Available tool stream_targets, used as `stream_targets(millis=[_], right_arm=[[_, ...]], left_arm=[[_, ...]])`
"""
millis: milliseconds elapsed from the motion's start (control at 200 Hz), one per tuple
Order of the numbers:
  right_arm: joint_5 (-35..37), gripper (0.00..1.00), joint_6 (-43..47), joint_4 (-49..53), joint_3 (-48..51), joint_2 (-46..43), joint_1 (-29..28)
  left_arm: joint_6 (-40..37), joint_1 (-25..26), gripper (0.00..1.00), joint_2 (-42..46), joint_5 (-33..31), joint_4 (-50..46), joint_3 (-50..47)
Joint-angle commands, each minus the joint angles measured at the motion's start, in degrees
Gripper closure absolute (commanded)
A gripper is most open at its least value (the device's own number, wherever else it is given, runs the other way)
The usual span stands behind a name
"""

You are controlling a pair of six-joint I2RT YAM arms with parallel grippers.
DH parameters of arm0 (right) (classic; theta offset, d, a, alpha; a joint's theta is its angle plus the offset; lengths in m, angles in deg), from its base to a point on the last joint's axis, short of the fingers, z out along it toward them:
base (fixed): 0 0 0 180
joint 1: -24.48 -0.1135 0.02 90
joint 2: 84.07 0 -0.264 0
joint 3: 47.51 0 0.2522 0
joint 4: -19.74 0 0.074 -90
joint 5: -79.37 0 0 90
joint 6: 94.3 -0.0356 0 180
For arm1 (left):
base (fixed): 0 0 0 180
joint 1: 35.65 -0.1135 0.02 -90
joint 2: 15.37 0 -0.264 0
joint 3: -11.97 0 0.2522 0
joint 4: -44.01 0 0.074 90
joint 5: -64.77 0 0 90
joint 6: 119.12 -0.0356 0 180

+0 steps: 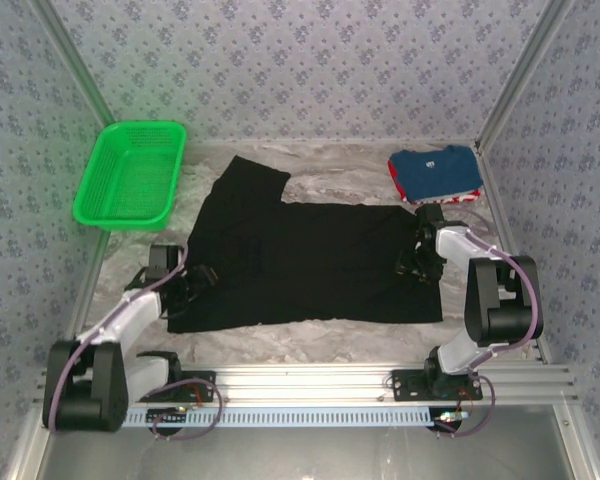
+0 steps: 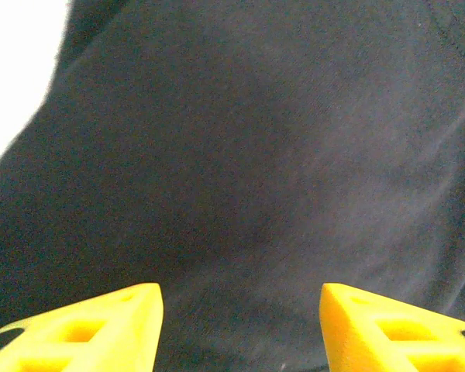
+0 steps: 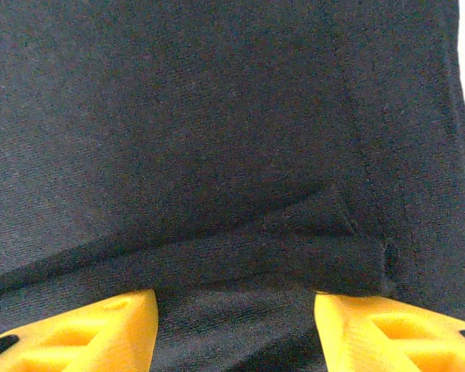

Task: Fold the inside-out t-shirt

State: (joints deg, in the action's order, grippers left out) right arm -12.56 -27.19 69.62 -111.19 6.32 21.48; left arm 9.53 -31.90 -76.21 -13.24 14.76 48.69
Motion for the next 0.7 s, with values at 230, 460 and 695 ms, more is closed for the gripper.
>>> stream_targets(millis=[230, 460, 695], right_arm=[[3.8, 0.38, 0.8, -3.0, -3.9, -8.3, -0.7], [8.6, 0.41, 4.4, -5.8, -16.8, 5.2, -0.5], [15.2, 0.49, 9.9, -3.8, -27.9, 16.5, -2.9]], left_arm=[[-2.4, -0.6, 0.36, 0.9, -3.8, -4.4, 10.8], [-2.0, -0.4, 0.36, -8.8, 0.2, 1.6, 20.2], [-2.4, -0.4, 0.36, -12.3, 1.1, 2.1, 23.0]])
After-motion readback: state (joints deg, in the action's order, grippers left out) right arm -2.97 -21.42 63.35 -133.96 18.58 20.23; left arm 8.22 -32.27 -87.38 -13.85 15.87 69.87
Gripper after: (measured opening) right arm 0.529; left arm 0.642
